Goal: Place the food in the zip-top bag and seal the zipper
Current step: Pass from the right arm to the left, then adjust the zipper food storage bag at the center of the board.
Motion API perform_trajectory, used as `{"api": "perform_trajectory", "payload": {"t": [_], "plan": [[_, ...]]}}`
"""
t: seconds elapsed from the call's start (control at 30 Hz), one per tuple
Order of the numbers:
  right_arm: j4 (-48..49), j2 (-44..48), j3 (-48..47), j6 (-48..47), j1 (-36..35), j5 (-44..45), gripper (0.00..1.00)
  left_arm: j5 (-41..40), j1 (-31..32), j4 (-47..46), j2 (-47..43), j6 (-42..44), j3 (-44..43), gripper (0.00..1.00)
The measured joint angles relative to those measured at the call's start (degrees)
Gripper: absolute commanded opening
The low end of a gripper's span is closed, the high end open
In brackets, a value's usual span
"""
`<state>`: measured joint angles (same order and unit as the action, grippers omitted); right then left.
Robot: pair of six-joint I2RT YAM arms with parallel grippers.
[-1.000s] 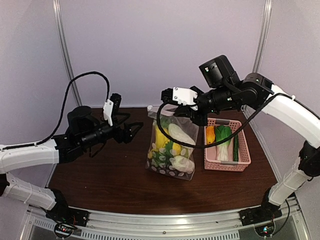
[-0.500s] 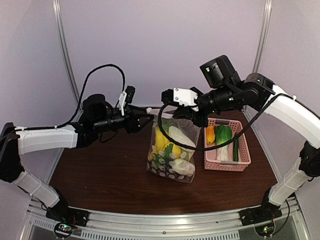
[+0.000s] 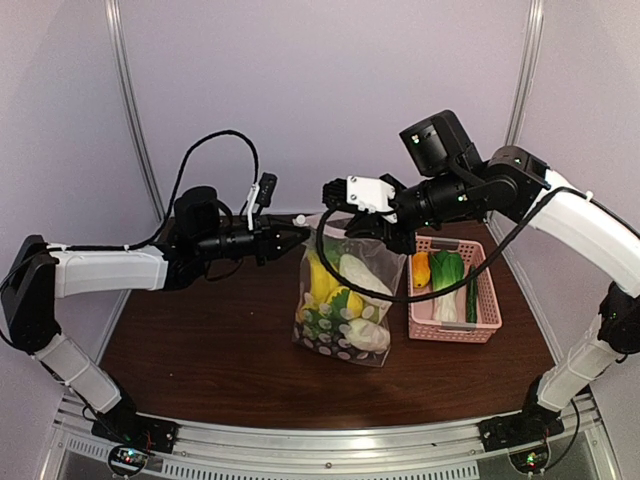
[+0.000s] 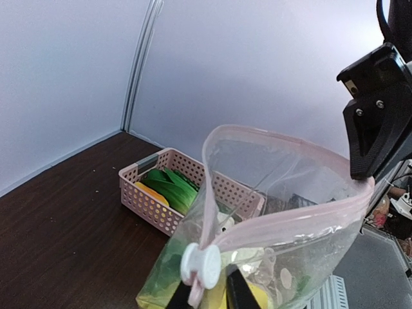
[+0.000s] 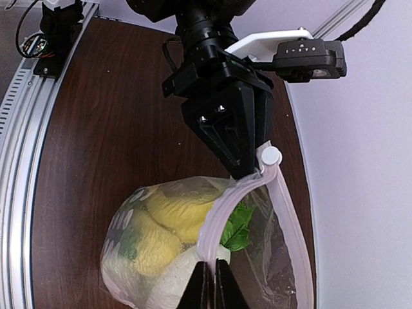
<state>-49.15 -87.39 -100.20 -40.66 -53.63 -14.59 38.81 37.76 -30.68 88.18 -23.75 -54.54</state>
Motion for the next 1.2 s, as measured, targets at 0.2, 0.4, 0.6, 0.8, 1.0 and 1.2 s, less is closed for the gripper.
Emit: {"api": "perform_trajectory", "payload": {"t": [0.2,0.4,0.6,0.8,1.0,1.2], "plan": [[0.1,0.0,0.0,0.0,0.0,0.8,0.06,-1.1,-0.5,-0.9,-1.2,-0.9,0.9,0.0],[2.6,0.2,2.7,-0.7,0.2,7.0,0.42,-3.7,-0.5,2.8,-5.6,-0.8,2.2,0.0],[2.8,0.5,5.6,1.2,9.8,0.8,0.78,-4.0,-0.5,9.5,-11.9,1.2,2.6,0.0],[3.0,4.9,5.6,2.4,22.2,-9.9,0.79,-2.6,-0.7,14.5,-12.4,4.0,1.3,0.0],[3.5,5.3,9.1,-0.9,22.5,-16.8,0.77,-1.9,-0.7,16.9,-12.4,5.9,0.3,0.0],[3.6,-1.4,11.6,-2.4,22.8,-18.2,0.75,-1.3,-0.7,18.8,-12.5,7.1,-0.4,0.0]]}}
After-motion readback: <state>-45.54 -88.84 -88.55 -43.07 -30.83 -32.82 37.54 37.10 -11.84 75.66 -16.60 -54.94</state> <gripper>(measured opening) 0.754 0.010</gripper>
